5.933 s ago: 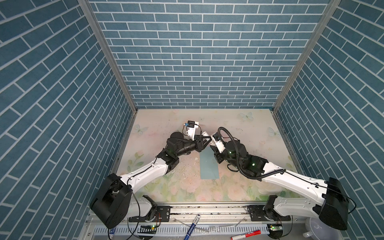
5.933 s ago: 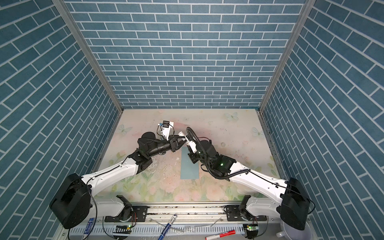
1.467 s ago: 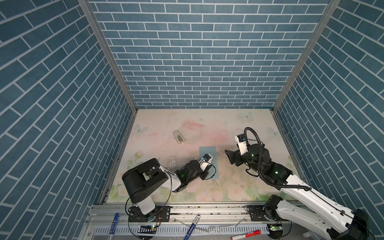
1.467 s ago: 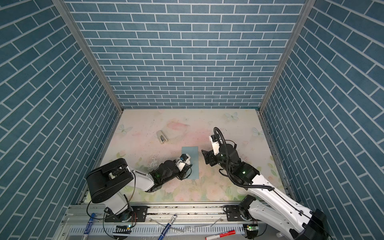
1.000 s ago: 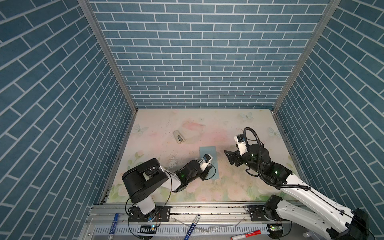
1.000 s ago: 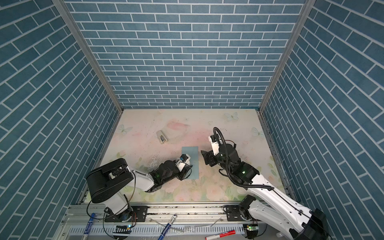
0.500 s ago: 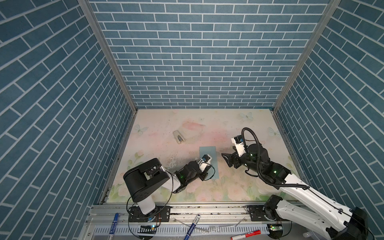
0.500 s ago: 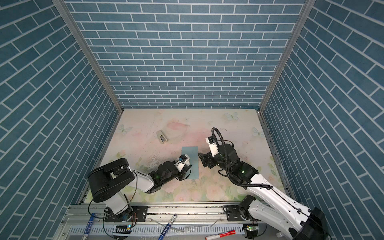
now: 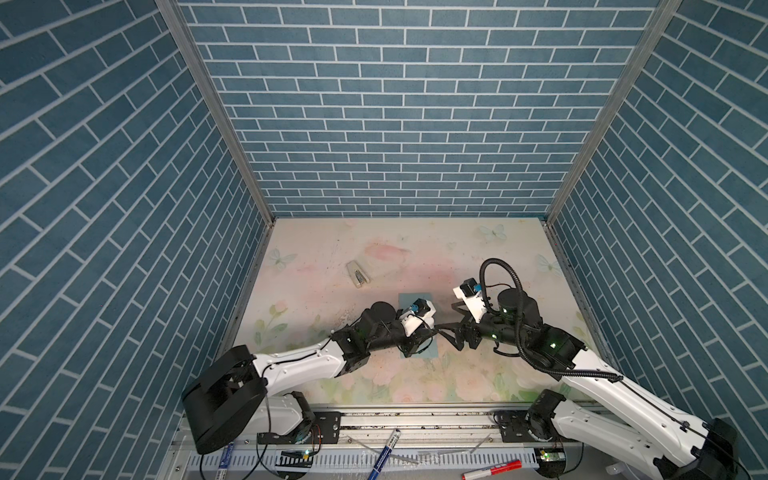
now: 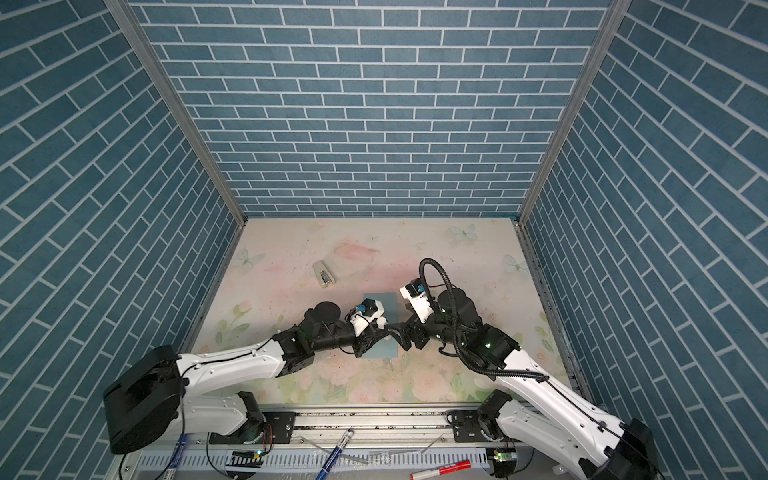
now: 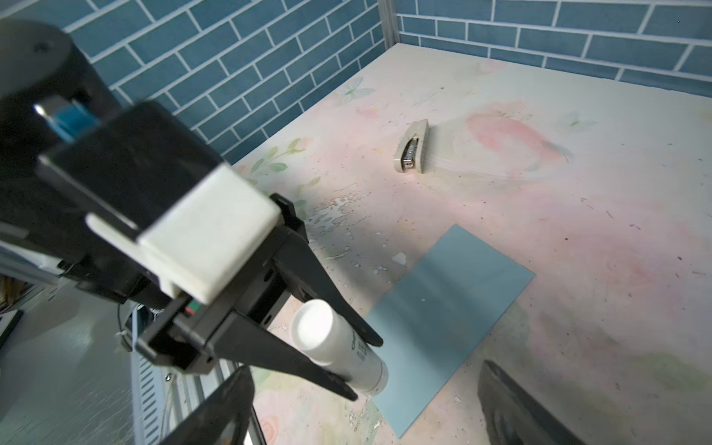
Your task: Place the letter into the envelope and seal it
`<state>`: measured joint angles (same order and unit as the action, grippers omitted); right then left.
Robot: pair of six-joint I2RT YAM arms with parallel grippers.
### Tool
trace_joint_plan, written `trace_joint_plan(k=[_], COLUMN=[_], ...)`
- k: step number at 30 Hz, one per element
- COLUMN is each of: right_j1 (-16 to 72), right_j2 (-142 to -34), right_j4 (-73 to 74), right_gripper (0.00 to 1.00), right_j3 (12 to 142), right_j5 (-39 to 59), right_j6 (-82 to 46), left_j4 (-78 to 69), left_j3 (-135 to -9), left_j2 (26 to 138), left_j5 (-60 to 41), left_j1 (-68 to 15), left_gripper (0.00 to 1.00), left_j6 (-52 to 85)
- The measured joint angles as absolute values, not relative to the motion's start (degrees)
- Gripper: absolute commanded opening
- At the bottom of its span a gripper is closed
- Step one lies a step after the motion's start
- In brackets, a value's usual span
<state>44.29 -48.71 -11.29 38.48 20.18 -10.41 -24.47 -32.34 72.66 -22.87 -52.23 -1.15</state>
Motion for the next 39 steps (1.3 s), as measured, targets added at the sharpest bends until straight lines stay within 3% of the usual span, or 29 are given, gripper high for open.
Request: trace_joint_plan(k=[10, 20, 26, 33, 39], right_j1=[44.29, 44.29, 44.29, 44.40, 44.69], right_j2=[-49.69, -54.98, -56.73, -57.82, -58.41], right_j4=[-11.25, -8.93, -7.03, -6.24, -5.34], right_gripper=[0.83, 0.67, 0.65, 0.45, 0.41], right_j3=[38.79, 40.14, 40.56, 40.56, 40.80], right_j5=[28.29, 34.11, 36.56, 38.26, 39.09], right_j6=[-10.24, -10.81, -11.33, -12.29, -12.49], left_j4=[-12.62, -11.38, -11.42, -11.33, -10.98], left_j3=[-34.54, -34.89, -35.77, -35.99, -36.51], left_j2=[68.77, 68.66, 68.69, 68.69, 68.75], left_j5=[-32.34, -34.89, -35.73, -36.38, -37.19], left_j1=[-51.55, -51.31, -51.13, -50.74, -50.33], left_gripper=[0.00, 0.00, 0.00, 0.00, 0.00], left_j6=[-2.39, -1.93, -1.39, -0.47, 0.47])
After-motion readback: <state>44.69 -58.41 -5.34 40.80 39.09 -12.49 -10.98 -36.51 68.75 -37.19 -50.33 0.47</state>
